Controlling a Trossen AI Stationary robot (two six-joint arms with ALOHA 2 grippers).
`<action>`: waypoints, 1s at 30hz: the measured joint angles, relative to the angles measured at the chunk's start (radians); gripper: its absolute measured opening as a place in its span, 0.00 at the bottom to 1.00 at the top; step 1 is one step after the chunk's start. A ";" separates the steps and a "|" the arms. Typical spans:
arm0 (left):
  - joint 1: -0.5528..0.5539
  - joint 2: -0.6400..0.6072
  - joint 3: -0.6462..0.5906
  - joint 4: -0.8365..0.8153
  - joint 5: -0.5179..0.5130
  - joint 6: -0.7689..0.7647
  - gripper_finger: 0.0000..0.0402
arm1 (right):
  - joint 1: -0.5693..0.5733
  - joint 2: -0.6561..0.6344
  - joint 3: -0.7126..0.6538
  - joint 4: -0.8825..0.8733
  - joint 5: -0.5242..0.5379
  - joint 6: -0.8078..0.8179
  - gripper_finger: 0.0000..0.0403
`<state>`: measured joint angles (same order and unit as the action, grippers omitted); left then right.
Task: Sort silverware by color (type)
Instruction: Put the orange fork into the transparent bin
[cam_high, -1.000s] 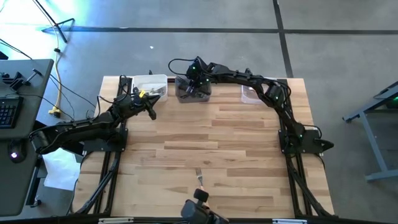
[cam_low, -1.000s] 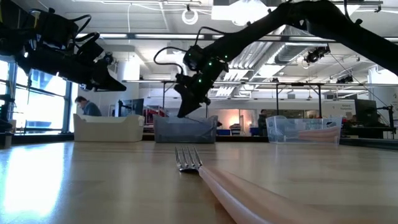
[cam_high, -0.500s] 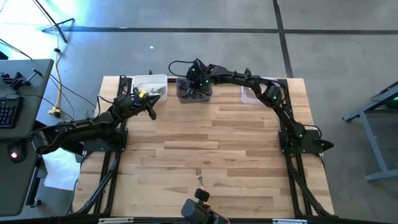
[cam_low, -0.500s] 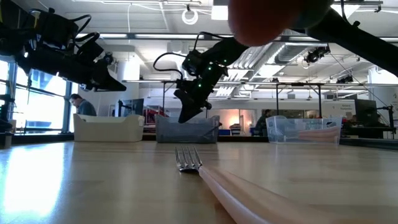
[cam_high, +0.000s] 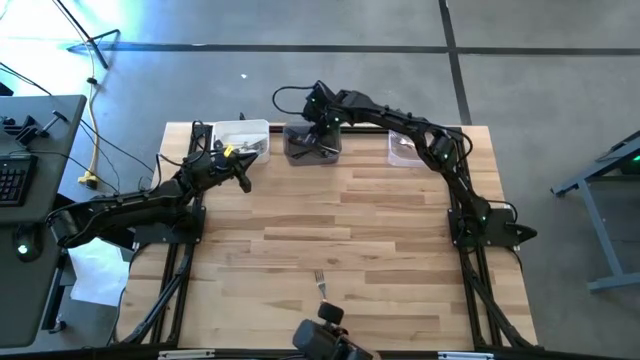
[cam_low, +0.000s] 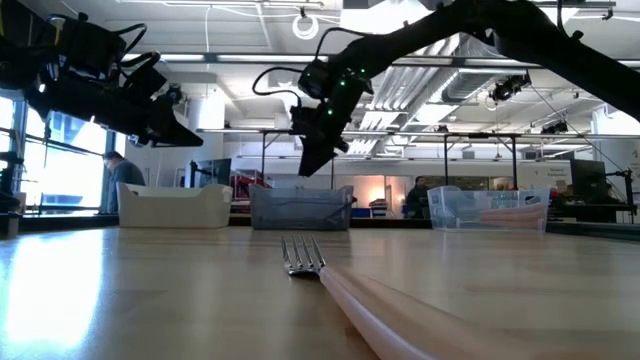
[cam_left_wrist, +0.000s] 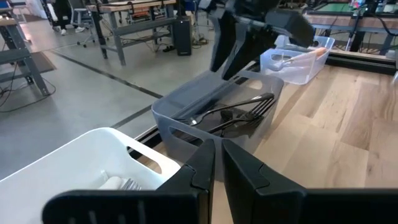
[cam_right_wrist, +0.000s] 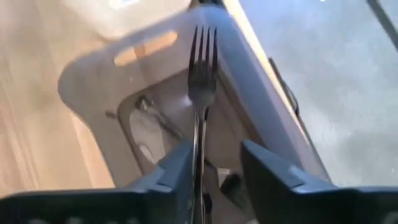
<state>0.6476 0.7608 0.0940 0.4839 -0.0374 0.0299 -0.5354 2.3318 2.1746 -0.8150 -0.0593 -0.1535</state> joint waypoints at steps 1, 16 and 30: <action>0.000 0.000 0.000 0.000 0.000 0.000 0.05 | -0.002 0.000 0.004 -0.021 -0.001 -0.004 0.27; 0.000 0.000 0.000 0.001 0.000 -0.003 0.05 | -0.010 0.053 -0.097 -0.001 -0.045 0.014 0.01; 0.000 0.000 0.000 0.000 0.000 -0.011 0.05 | -0.014 0.061 -0.024 -0.072 -0.069 0.004 0.00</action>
<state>0.6472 0.7606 0.0940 0.4843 -0.0373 0.0193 -0.5499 2.3927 2.1507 -0.8868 -0.1287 -0.1494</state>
